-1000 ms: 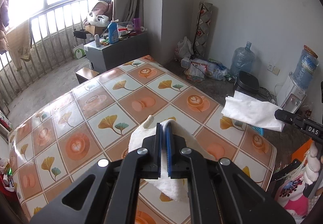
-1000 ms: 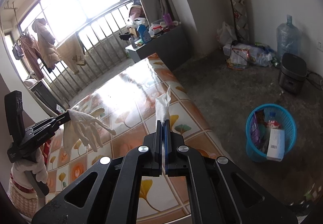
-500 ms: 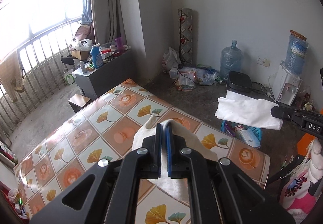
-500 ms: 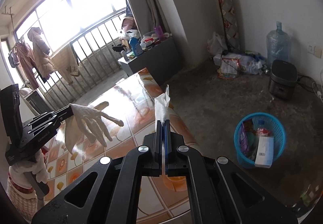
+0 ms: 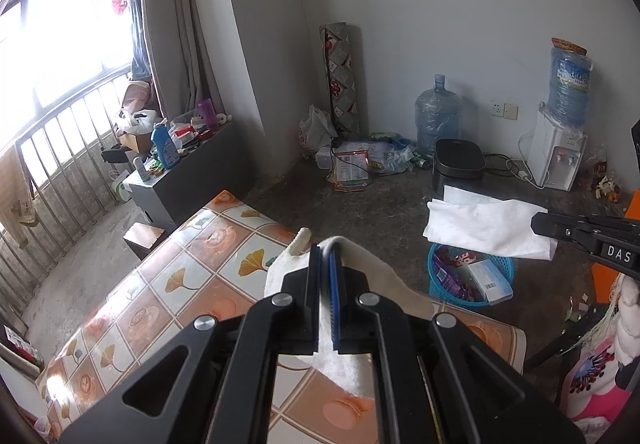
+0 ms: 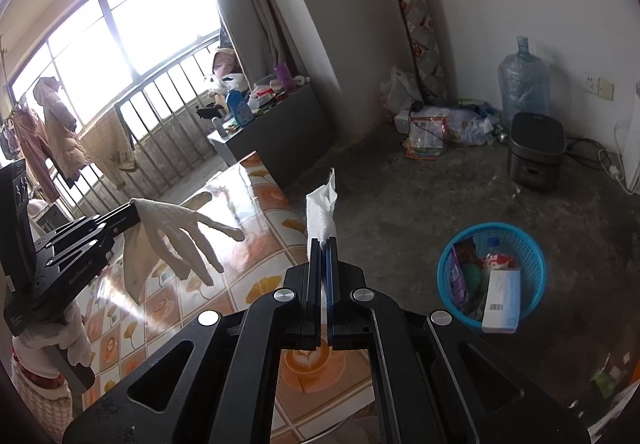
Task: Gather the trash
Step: 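Lift and carry the glove and paper towel over the blue wastebasket, then open both grippers to drop the glove and towel into the wastebasket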
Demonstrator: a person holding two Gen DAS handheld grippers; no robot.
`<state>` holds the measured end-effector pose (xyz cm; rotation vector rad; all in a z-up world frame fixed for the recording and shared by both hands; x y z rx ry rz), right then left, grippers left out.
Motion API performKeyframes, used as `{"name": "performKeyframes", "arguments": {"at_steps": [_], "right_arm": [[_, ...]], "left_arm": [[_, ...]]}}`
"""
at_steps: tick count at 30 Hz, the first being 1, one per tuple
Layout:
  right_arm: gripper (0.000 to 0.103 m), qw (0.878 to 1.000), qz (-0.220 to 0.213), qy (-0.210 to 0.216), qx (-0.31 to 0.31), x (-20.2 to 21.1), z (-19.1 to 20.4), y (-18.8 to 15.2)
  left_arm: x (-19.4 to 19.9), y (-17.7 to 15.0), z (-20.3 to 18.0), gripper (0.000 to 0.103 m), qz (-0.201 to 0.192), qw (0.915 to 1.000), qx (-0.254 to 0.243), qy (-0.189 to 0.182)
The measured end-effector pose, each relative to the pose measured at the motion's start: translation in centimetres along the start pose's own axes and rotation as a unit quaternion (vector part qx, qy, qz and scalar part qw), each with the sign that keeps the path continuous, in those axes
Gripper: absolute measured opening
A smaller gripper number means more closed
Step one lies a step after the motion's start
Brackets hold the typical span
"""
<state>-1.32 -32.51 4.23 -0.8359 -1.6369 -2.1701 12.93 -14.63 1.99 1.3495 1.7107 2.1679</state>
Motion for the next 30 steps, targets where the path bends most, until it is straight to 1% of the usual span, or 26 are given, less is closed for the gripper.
{"name": "performKeyframes", "arguments": {"at_steps": [3, 6, 10, 13, 17, 20, 22, 24, 26, 28, 29, 30], "right_arm": [[0.0, 1.0, -0.002, -0.012, -0.011, -0.1, -1.2, 0.1], [0.0, 0.999, -0.006, -0.032, -0.024, 0.1, -2.8, 0.2], [0.0, 0.996, -0.01, -0.075, -0.046, 0.7, -5.5, 0.1], [0.0, 0.992, -0.01, -0.106, -0.067, 0.9, -7.9, -0.1], [0.0, 0.985, -0.001, -0.138, -0.102, 0.5, -11.0, -1.0], [0.0, 0.98, 0.012, -0.152, -0.128, -0.6, -13.2, -1.6], [0.0, 0.976, 0.02, -0.163, -0.14, -1.5, -14.6, -1.9], [0.0, 0.973, 0.024, -0.169, -0.152, -2.7, -16.1, -2.2], [0.0, 0.969, 0.031, -0.179, -0.167, -4.1, -17.5, -2.6], [0.004, 0.965, 0.044, -0.177, -0.186, -6.0, -19.1, -3.6], [0.005, 0.964, 0.055, -0.174, -0.196, -7.3, -19.8, -4.3], [0.02, 0.962, 0.068, -0.17, -0.204, -8.6, -20.6, -5.2]], "left_arm": [[-1.0, 0.6, -1.0, 0.004, 0.003, 0.9999, -0.007, -0.011], [-2.2, 1.3, -2.8, 0.004, 0.007, 0.9994, -0.017, -0.028], [-4.2, 2.6, -5.6, 0.004, 0.017, 0.997, -0.028, -0.07], [-6.6, 3.6, -8.3, 0.004, 0.036, 0.9929, -0.035, -0.108], [-10.5, 4.5, -12.3, 0.004, 0.074, 0.9833, -0.045, -0.16], [-13.9, 4.4, -15.6, 0.004, 0.107, 0.9748, -0.056, -0.187], [-16.2, 4.4, -17.7, 0.004, 0.127, 0.9702, -0.061, -0.197], [-18.4, 4.2, -20.0, 0.004, 0.137, 0.9675, -0.073, -0.199], [-20.6, 3.7, -22.1, 0.004, 0.157, 0.9611, -0.082, -0.212], [-23.4, 2.7, -23.8, 0.005, 0.186, 0.9544, -0.085, -0.218], [-24.9, 2.1, -24.5, 0.01, 0.199, 0.9513, -0.082, -0.22], [-26.5, 1.3, -25.3, 0.016, 0.218, 0.9463, -0.081, -0.224]]}}
Point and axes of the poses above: each gripper's, at about its wrist camera, not at the fingertips, and x roughly against the way its jaws point, z to its left, y to its top, the point moved 3 cm from there along -x, roughly the way its jaws point, and after that the axes turned 12 degrees about x, right-handed, at the moved point
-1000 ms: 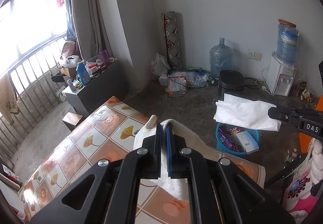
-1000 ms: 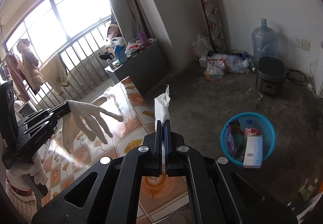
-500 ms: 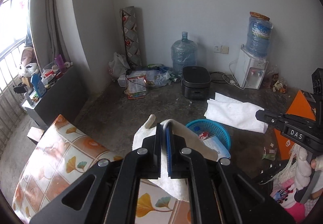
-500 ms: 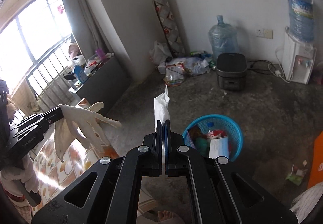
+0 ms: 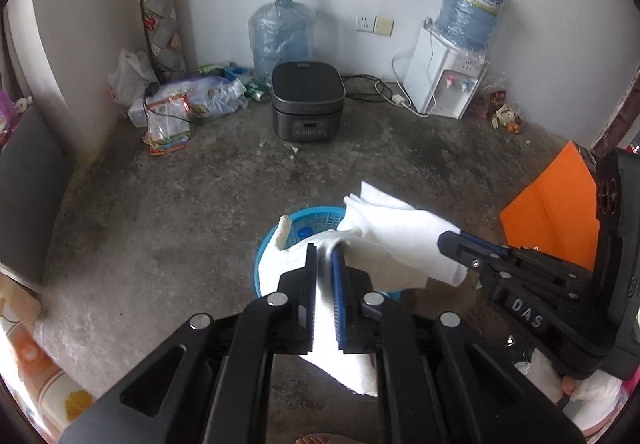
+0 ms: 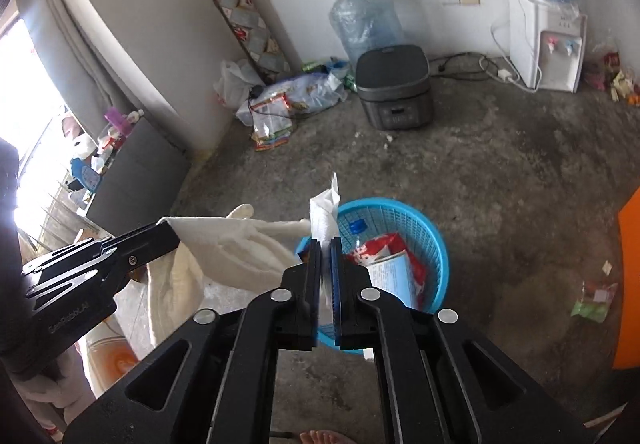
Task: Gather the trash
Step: 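Open both grippers to drop the glove and towel into the wastebasket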
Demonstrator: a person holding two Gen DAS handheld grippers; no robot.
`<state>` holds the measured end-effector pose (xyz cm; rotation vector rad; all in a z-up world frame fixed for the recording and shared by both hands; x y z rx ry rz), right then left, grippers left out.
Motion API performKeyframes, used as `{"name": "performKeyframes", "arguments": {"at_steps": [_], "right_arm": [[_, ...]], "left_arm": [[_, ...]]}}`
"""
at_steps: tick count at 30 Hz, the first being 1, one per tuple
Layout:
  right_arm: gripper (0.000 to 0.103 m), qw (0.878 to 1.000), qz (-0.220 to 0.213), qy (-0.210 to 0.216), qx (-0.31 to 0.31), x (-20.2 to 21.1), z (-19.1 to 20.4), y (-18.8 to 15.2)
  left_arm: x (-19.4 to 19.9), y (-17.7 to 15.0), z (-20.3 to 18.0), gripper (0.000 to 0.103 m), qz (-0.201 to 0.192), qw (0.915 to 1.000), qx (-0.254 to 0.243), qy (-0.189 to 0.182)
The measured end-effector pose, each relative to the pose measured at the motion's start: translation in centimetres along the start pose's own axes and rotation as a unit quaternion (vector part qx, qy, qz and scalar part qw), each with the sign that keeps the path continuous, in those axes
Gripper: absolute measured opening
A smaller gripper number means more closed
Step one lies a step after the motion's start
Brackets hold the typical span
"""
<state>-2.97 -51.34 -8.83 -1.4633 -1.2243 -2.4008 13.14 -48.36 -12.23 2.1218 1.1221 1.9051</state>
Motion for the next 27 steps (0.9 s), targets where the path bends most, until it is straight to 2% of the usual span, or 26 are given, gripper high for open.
{"name": "performKeyframes", "arguments": {"at_steps": [1, 2, 4, 5, 8, 13, 16, 19, 21, 25, 27], "right_arm": [[0.03, 1.0, 0.019, 0.001, -0.005, -1.8, -0.5, -0.7], [0.041, 0.999, 0.044, 0.003, -0.01, -3.6, -1.1, -1.4], [0.041, 0.996, 0.087, -0.003, -0.034, -5.8, -2.3, -3.2], [0.041, 0.995, 0.092, 0.0, -0.047, -6.0, -2.7, -3.9], [0.041, 0.994, 0.085, 0.007, -0.067, -4.8, -3.6, -4.8], [0.041, 0.995, 0.074, 0.002, -0.07, -2.8, -3.8, -4.5], [0.041, 0.996, 0.058, 0.004, -0.064, -1.9, -3.3, -3.3], [0.041, 0.999, 0.033, 0.011, -0.039, 0.2, -1.6, -2.1], [0.048, 1.0, 0.011, 0.016, -0.013, 2.1, 0.2, -1.1], [0.057, 0.997, -0.044, 0.037, 0.051, 6.4, 4.7, 0.4], [0.062, 0.992, -0.07, 0.055, 0.089, 8.6, 7.1, 0.8]], "left_arm": [[-1.6, 0.0, 0.2, 0.032, 0.014, 0.9999, 0.005, 0.002], [-3.1, -0.2, 0.6, 0.042, 0.024, 0.9995, 0.012, 0.014], [-4.9, -0.7, 1.3, 0.042, 0.044, 0.9982, 0.027, 0.03], [-5.0, -1.0, 1.7, 0.042, 0.048, 0.9979, 0.035, 0.025], [-3.7, -1.4, 2.4, 0.048, 0.032, 0.9985, 0.043, 0.009], [-0.7, -0.6, 3.3, 0.049, 0.003, 0.998, 0.061, 0.012], [2.3, -0.4, 3.5, 0.052, -0.018, 0.9975, 0.069, 0.002], [6.7, -0.7, 3.9, 0.061, -0.052, 0.9957, 0.076, -0.006], [9.9, -1.2, 4.4, 0.068, -0.077, 0.9929, 0.09, -0.015], [17.9, -2.9, 5.7, 0.093, -0.138, 0.9763, 0.161, -0.042], [21.8, -4.2, 6.1, 0.098, -0.176, 0.9671, 0.183, -0.019]]}}
Point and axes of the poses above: each gripper's, at about its wrist camera, not at the fingertips, and x roughly against the way its jaws point, z to its left, y to its top, the point moved 3 cm from there along -x, roughly the way its jaws point, and after that the axes turned 12 degrees about x, right-handed, at the moved point
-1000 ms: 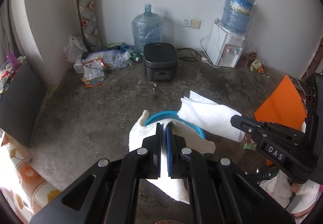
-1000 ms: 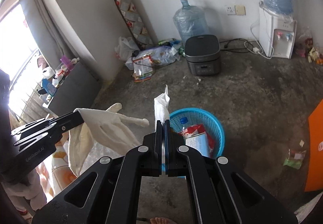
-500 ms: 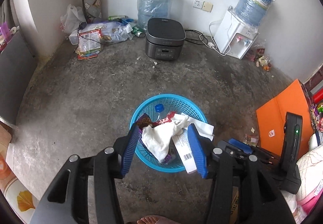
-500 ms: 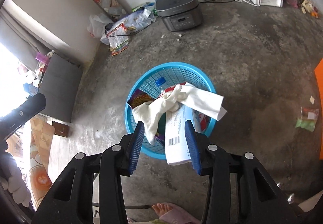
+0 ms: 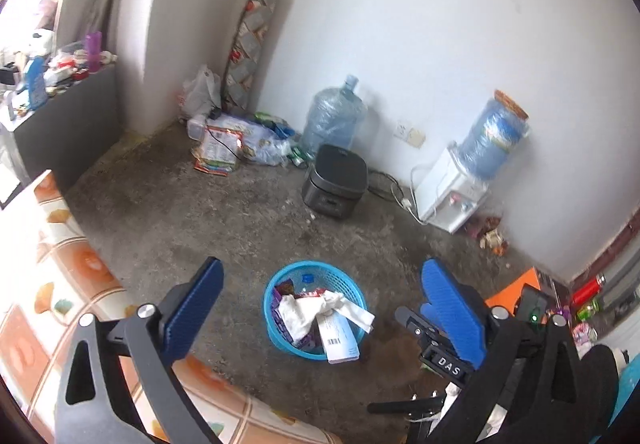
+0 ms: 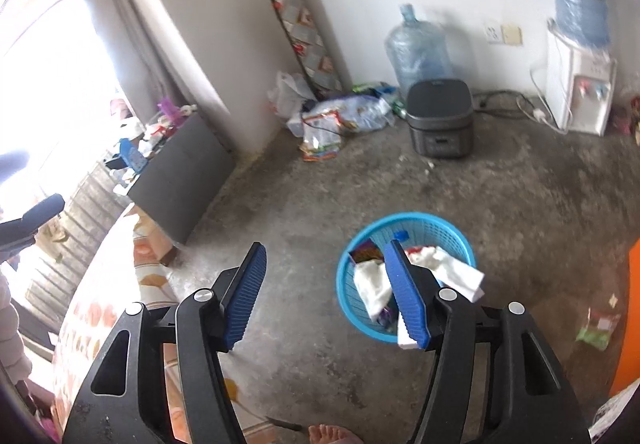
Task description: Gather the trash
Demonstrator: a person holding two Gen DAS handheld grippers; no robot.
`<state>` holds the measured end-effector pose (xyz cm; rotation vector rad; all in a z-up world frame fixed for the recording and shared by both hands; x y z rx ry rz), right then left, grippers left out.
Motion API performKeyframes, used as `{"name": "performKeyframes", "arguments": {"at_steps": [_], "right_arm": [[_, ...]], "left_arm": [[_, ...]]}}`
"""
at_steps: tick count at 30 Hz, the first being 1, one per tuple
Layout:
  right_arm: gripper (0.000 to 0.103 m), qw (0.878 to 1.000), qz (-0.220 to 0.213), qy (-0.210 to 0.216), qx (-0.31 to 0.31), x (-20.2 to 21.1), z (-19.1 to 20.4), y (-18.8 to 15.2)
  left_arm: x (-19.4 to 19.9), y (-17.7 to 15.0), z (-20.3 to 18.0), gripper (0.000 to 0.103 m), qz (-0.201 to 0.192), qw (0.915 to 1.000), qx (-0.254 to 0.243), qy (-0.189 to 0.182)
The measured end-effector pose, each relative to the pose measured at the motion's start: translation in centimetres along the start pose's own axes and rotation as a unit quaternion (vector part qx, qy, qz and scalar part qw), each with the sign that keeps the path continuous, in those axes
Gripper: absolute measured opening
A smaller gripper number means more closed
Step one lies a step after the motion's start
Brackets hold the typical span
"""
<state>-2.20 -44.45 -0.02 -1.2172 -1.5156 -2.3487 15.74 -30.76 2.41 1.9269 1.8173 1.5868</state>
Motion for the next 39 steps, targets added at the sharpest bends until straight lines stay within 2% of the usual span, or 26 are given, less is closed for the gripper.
{"name": "performKeyframes", "arguments": {"at_steps": [3, 5, 7, 9, 16, 19, 22, 25, 28, 33, 39], "right_arm": [[0.069, 0.997, -0.035, 0.018, 0.068, 2.8, 3.8, 1.2], [0.073, 0.992, -0.056, 0.025, 0.107, 4.5, 6.1, 1.5], [0.076, 0.987, -0.074, 0.035, 0.137, 5.9, 7.9, 1.6], [0.081, 0.983, -0.087, 0.05, 0.154, 7.0, 9.3, 1.4], [0.09, 0.964, -0.115, 0.072, 0.229, 10.2, 14.1, -0.3], [0.095, 0.954, -0.124, 0.071, 0.263, 11.4, 15.9, -1.6], [0.095, 0.946, -0.128, 0.07, 0.291, 12.2, 17.3, -3.1], [0.095, 0.945, -0.091, 0.06, 0.309, 11.5, 18.2, -5.1], [0.095, 0.937, -0.03, 0.029, 0.346, 10.0, 18.5, -7.5], [0.095, 0.93, 0.034, -0.022, 0.366, 8.4, 17.3, -10.2], [0.095, 0.936, 0.067, -0.069, 0.338, 8.3, 15.2, -11.2]], "left_arm": [[5.0, -0.4, 0.9, 0.098, -0.045, 0.997, 0.02, 0.06], [7.7, -1.0, 1.8, 0.098, -0.067, 0.9903, 0.034, 0.117], [10.3, -1.9, 2.7, 0.098, -0.092, 0.9772, 0.05, 0.185], [12.7, -3.0, 3.8, 0.098, -0.119, 0.9639, 0.055, 0.232], [19.6, -8.4, 6.8, 0.098, -0.197, 0.9193, 0.008, 0.34], [22.1, -10.6, 8.6, 0.098, -0.207, 0.9034, 0.036, 0.374], [23.6, -13.4, 10.1, 0.098, -0.201, 0.892, 0.087, 0.396], [23.5, -17.0, 11.7, 0.098, -0.174, 0.891, 0.158, 0.388], [22.0, -20.0, 13.1, 0.098, -0.137, 0.8841, 0.205, 0.397], [19.2, -23.2, 13.9, 0.098, -0.064, 0.8875, 0.193, 0.414], [18.4, -23.8, 14.5, 0.098, -0.043, 0.8859, 0.196, 0.418]]}}
Point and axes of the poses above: each gripper's, at about its wrist camera, not at the fingertips, and x roughly against the way its jaws point, z to its left, y to its top, the point moved 3 cm from there along -x, roughly the way its jaws point, and after that the axes turned 12 degrees about x, right-handed, at the moved point
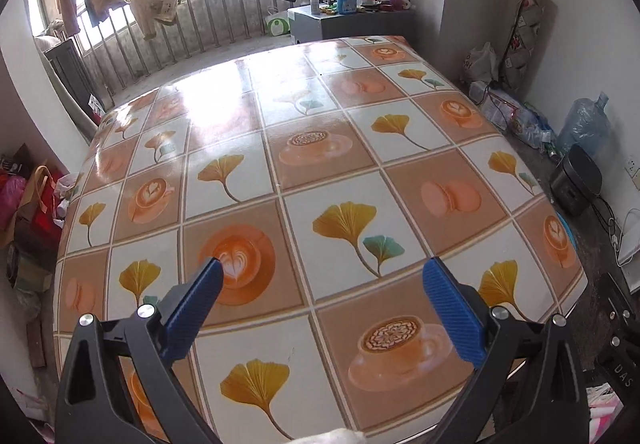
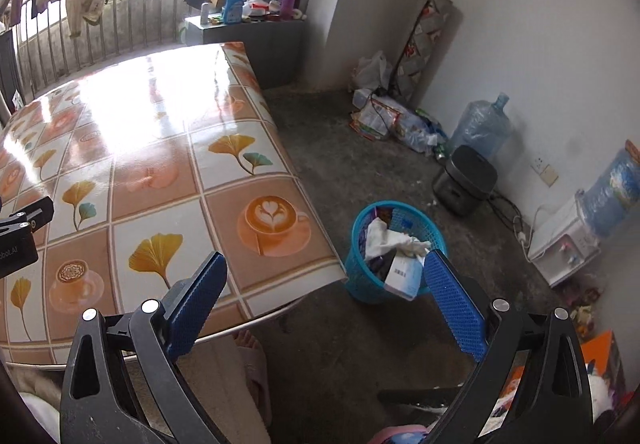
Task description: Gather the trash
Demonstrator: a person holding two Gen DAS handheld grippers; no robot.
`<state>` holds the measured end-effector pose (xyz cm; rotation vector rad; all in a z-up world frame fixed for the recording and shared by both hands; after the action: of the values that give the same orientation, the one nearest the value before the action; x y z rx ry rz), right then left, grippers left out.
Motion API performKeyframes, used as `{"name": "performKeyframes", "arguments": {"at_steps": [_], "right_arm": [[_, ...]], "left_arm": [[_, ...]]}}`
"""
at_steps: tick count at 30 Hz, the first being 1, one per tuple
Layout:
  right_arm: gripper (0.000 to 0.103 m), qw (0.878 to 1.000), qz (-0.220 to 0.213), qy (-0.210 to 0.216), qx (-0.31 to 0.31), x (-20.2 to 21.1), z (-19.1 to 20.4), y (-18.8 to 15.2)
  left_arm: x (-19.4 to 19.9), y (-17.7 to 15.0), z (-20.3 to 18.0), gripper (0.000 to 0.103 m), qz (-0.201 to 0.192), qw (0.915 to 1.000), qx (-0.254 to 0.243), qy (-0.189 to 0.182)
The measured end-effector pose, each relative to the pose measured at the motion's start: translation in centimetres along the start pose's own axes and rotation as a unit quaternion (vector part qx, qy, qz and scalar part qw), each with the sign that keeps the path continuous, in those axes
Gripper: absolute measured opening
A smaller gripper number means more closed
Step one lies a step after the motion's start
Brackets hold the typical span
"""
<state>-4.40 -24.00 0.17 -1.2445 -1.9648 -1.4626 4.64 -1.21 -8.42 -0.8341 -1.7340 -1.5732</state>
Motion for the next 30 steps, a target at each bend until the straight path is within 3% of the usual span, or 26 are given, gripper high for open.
{"name": "performKeyframes", "arguments": {"at_steps": [11, 30], "right_arm": [[0.095, 0.998, 0.037, -0.042, -0.031, -0.6, -2.8, -1.4], [0.095, 0.998, 0.041, -0.034, -0.04, -1.0, -2.9, -2.4]], "left_arm": [[-0.5, -0.1, -1.0, 0.098, 0.008, 0.9998, -0.016, 0.002], [-0.4, -0.1, -2.2, 0.098, 0.012, 0.9996, -0.027, 0.0]]}}
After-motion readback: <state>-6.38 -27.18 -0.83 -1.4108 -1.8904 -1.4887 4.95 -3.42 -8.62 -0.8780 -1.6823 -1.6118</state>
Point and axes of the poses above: each gripper's, at about its wrist camera, not at the fingertips, and x roughly against the way its jaws point, z to its left, y to its top, the point moved 3 cm from there along -x, roughly the way its jaws point, and after that the axes turned 12 degrees about x, right-handed, at the moved point
